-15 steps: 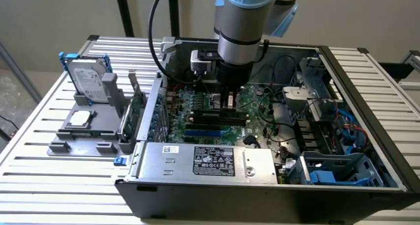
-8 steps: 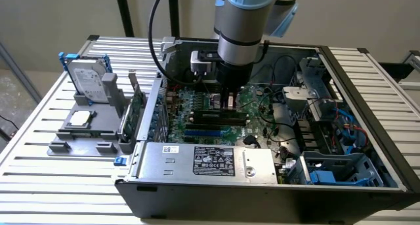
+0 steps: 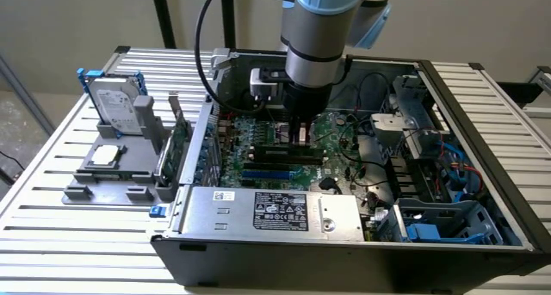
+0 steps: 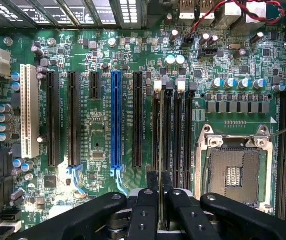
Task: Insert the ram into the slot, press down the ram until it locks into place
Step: 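Insert the ram into the slot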
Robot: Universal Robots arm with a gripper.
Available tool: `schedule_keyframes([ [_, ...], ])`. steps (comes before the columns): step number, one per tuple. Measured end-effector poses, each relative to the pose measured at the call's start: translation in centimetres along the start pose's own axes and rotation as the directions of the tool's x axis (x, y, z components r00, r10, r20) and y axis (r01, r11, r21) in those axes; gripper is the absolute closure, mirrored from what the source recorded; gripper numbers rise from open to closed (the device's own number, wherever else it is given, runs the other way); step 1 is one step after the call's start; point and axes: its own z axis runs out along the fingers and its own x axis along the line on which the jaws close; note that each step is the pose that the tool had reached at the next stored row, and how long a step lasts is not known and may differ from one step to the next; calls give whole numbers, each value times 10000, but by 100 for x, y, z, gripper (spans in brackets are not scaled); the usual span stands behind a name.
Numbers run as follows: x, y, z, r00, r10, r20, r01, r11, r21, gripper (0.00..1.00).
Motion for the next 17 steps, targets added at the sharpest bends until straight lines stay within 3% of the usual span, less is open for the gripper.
schedule_keyframes([
  [17,0,-6,21,10000,-9,0,9,10000,-17,86],
])
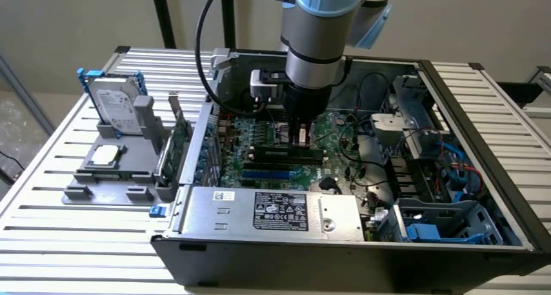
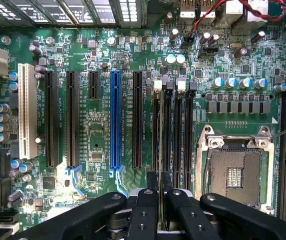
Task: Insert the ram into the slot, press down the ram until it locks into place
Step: 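Insert the ram into the slot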
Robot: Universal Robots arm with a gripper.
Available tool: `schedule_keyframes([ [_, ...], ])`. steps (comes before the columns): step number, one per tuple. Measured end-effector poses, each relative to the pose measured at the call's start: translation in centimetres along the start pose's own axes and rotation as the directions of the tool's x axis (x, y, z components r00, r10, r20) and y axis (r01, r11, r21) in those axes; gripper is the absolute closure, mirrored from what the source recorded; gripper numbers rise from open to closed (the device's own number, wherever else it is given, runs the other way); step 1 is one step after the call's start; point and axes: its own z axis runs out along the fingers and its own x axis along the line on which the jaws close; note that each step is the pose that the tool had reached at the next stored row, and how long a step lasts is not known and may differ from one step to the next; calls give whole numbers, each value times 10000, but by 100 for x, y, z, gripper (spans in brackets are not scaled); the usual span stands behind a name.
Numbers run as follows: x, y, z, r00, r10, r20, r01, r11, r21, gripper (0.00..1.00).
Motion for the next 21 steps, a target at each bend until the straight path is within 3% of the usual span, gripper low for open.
schedule_keyframes([
  [21,4,6,49,10000,-40,-2,40,10000,-4,86],
])
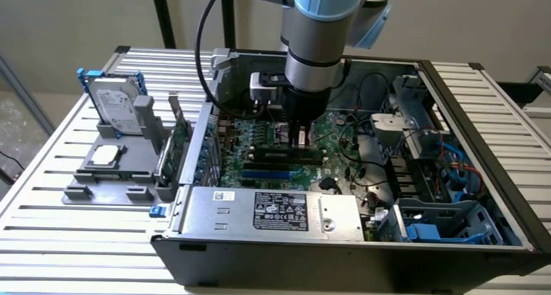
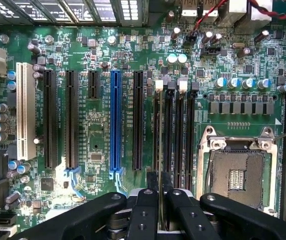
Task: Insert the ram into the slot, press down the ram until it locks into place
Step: 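Insert the ram into the slot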
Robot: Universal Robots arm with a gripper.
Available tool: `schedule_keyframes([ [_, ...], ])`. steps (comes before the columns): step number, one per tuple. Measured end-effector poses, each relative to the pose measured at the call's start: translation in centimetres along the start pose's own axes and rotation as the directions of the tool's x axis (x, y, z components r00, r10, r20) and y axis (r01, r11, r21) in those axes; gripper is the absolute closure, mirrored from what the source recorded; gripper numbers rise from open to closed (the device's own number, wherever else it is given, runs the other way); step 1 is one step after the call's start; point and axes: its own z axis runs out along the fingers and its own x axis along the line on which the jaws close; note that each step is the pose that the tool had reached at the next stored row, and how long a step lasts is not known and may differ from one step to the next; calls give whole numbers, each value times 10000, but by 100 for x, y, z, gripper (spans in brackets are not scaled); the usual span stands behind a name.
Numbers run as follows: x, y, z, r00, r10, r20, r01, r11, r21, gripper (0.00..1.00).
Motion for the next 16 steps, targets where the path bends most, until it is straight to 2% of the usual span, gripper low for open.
schedule_keyframes([
  [4,0,0,19,10000,-13,-1,13,10000,-3,86],
  [5,1,0,19,10000,-15,-3,15,10000,-3,85],
  [6,1,0,19,10000,-16,-3,16,10000,-1,79],
  [7,0,0,16,10000,-16,-3,16,10000,-1,79],
  [8,0,0,5,10000,-15,0,15,10000,-2,72],
  [16,-1,15,-168,10000,-16,0,16,10000,-22,74],
])
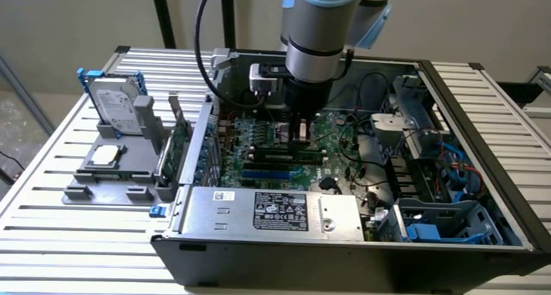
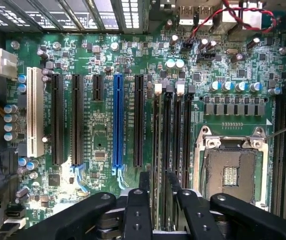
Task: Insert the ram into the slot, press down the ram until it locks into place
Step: 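Insert the ram into the slot, then press down the ram until it locks into place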
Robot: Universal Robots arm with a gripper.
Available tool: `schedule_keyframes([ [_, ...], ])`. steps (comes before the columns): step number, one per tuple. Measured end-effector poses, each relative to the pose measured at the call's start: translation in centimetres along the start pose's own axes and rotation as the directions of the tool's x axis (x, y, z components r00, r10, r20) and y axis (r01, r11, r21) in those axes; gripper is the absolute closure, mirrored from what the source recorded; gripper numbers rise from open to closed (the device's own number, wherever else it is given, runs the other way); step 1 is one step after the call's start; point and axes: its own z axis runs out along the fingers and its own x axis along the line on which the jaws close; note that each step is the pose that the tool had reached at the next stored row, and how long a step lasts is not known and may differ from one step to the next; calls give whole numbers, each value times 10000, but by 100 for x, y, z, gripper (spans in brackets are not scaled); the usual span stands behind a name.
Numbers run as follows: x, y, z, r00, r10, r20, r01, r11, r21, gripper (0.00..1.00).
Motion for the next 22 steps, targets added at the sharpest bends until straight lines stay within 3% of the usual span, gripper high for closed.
schedule_keyframes([
  [1,0,7,-15,10000,0,0,0,10000,-2,74],
  [4,0,26,-46,10000,1,-1,-1,10000,-6,89],
  [22,0,30,-47,10000,-3,-5,3,10000,-7,89],
])
